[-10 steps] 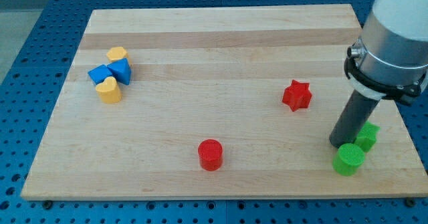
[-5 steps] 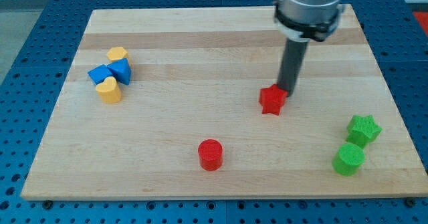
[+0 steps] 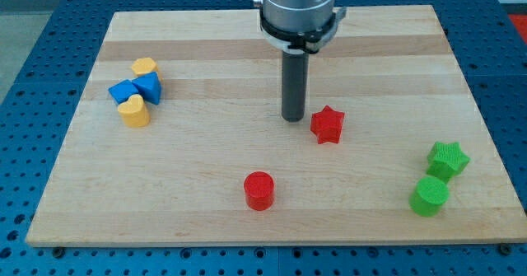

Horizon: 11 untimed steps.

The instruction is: Push the red star into the green circle

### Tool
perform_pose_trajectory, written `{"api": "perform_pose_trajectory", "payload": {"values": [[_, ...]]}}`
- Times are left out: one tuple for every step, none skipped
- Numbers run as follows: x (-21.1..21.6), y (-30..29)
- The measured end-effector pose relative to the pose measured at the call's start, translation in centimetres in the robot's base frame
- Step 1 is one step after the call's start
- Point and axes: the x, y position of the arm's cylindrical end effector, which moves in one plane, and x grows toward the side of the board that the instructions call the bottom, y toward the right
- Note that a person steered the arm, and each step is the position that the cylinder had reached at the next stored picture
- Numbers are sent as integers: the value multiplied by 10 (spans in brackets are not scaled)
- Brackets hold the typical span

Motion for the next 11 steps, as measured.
{"api": "perform_pose_trajectory", "payload": {"values": [[1,32],[12,63],[30,97],[57,132],[65,138],[49,112],[21,77],[9,46],[29,36],[39,36],[44,44]]}}
